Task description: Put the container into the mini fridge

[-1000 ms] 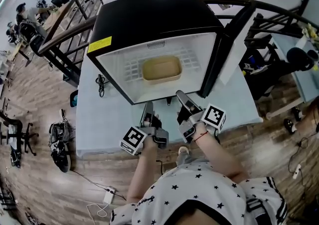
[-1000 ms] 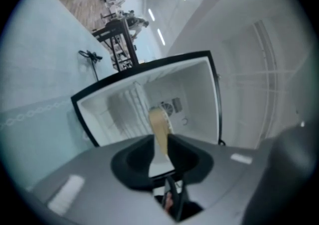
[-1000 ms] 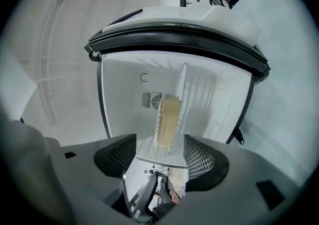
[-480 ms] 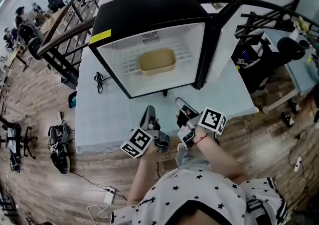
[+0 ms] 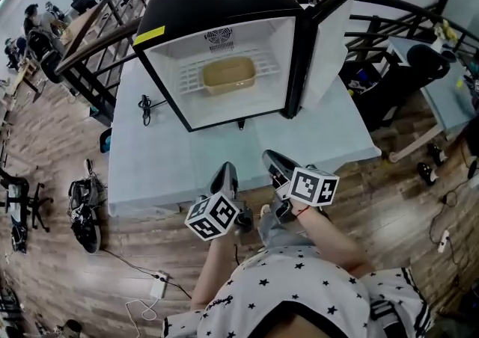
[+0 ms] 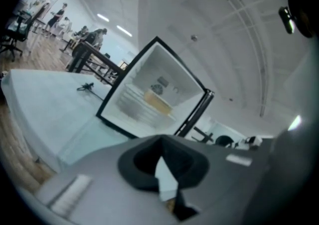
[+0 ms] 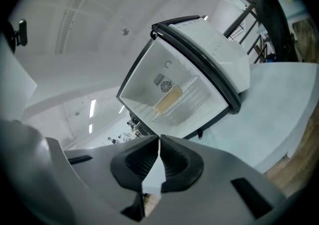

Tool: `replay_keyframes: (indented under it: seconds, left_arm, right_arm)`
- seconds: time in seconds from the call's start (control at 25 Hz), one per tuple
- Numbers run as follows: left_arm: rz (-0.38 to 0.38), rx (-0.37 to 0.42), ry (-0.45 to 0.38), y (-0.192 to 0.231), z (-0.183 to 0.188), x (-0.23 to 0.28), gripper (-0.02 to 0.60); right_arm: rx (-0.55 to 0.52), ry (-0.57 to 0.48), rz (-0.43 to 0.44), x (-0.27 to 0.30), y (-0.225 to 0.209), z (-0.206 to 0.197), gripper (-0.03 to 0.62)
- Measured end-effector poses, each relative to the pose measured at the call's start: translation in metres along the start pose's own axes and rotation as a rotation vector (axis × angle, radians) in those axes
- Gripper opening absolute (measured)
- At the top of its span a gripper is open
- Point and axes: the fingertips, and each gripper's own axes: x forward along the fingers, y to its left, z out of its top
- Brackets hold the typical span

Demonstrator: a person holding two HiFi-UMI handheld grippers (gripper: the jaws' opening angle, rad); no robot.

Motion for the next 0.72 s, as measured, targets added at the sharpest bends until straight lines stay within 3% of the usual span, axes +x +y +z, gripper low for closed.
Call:
replay_keyframes:
  seconds: [0.48, 0.72]
  left_arm:
    - [0.051, 0.217, 0.082, -0.013, -0.046, -0.054, 0.005]
    - [0.068, 0.254, 0.127, -0.013, -0.071, -0.080, 0.005]
  right_arm:
    - [-0.257, 0.103, -0.043, -0.051, 0.001, -0.048, 0.026]
    - [-0.357, 0.148, -0.045, -0.073, 0.004, -0.071, 0.026]
